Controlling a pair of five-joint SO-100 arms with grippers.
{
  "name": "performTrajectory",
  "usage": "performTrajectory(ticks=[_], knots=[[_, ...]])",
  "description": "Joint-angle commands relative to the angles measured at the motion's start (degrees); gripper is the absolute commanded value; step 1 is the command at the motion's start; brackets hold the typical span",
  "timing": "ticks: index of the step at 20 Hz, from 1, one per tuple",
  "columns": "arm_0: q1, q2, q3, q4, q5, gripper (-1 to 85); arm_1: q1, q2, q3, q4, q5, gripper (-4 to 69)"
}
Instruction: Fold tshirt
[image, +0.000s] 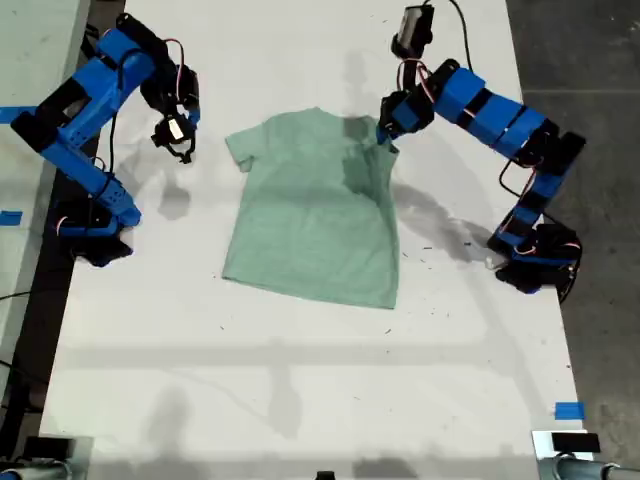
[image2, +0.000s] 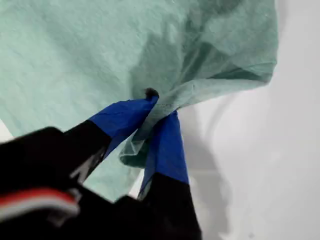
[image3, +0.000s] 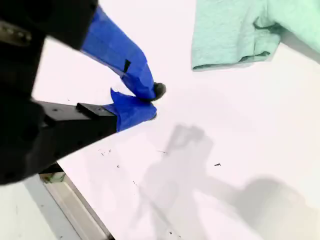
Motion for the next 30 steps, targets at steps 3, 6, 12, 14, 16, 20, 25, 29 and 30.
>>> performTrajectory(ticks=[3, 6, 12, 14, 16, 20, 25, 29, 30], knots=[[1.23, 2.90, -1.85, 0.09, -0.53, 0.0, -5.27, -6.06, -12.39, -5.54, 5.63, -1.5], [1.41, 2.90, -1.85, 0.09, -0.53, 0.0, -6.24, -11.87, -13.62, -11.69, 6.59, -1.5], [1.49, 2.90, -1.93, -0.09, -0.53, 0.0, -6.24, -25.49, -12.39, -25.75, 6.24, 4.6], [1.49, 2.90, -1.93, -0.09, -0.53, 0.0, -5.36, -32.17, -16.17, -25.40, 7.29, 22.6], [1.58, 2.90, -2.02, -0.26, -0.53, 0.0, -4.92, -34.45, -21.27, -20.92, 6.59, 32.5], [1.85, 2.90, -2.37, -0.26, -0.79, 0.0, -5.36, -27.33, -25.14, -11.87, 4.31, 33.1], [2.46, 2.37, -2.55, -0.97, -1.23, 0.0, -6.33, -9.23, -21.01, -0.88, 1.85, 29.5], [2.72, 1.93, -2.72, -1.41, -1.23, 0.0, -6.94, -0.70, -12.04, 2.55, 1.41, 27.2], [2.81, 1.67, -3.08, -1.32, -0.88, 0.7, -7.21, 0.88, -9.49, 2.02, 1.49, 27.1]])
